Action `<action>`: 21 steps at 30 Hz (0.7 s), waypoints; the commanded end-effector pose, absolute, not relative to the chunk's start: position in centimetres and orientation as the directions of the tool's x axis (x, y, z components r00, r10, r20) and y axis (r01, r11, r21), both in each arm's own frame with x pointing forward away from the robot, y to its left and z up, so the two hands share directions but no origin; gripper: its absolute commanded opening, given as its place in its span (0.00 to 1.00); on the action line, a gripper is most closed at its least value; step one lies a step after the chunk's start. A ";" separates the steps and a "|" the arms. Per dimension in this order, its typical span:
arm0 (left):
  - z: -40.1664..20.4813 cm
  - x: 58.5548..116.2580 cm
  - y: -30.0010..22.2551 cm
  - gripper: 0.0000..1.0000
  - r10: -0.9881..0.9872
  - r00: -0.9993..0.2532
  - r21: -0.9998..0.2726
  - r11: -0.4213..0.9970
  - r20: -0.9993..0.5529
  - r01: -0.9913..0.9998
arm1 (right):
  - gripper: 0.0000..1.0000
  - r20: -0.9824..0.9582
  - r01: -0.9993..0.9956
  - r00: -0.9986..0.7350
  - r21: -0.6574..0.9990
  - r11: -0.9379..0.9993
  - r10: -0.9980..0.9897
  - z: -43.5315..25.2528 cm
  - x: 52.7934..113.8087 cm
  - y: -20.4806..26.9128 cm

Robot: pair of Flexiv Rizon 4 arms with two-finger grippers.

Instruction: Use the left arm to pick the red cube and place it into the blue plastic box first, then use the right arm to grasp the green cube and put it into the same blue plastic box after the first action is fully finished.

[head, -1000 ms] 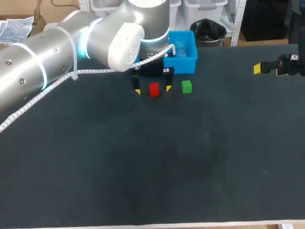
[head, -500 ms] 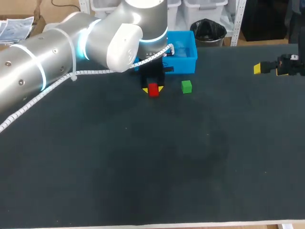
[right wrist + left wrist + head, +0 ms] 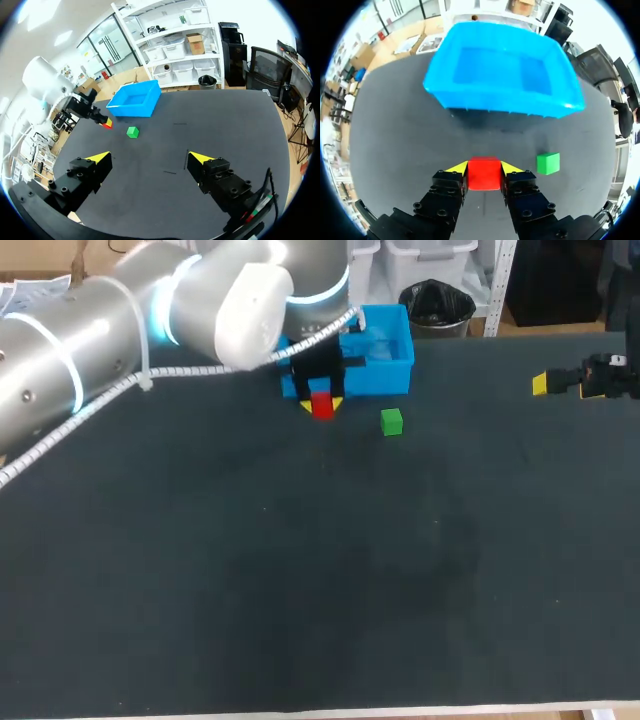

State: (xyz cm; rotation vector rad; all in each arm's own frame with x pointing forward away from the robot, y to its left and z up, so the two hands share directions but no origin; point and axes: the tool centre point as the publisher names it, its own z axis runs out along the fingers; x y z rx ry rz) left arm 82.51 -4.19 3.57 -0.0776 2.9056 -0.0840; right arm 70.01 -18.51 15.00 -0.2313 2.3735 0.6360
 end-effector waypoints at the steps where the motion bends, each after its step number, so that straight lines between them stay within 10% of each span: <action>1: 6.2 82.1 -3.3 0.00 -0.059 -0.965 -0.077 0.996 -0.255 -0.040 | 1.00 -0.643 -0.321 -0.766 0.383 0.866 0.000 15.0 70.0 -18.5; 21: 12.4 86.5 -3.8 0.00 -0.102 -0.928 -0.180 0.983 -0.359 -0.039 | 1.00 -0.643 -0.321 -0.766 0.383 0.866 0.000 15.0 70.0 -18.5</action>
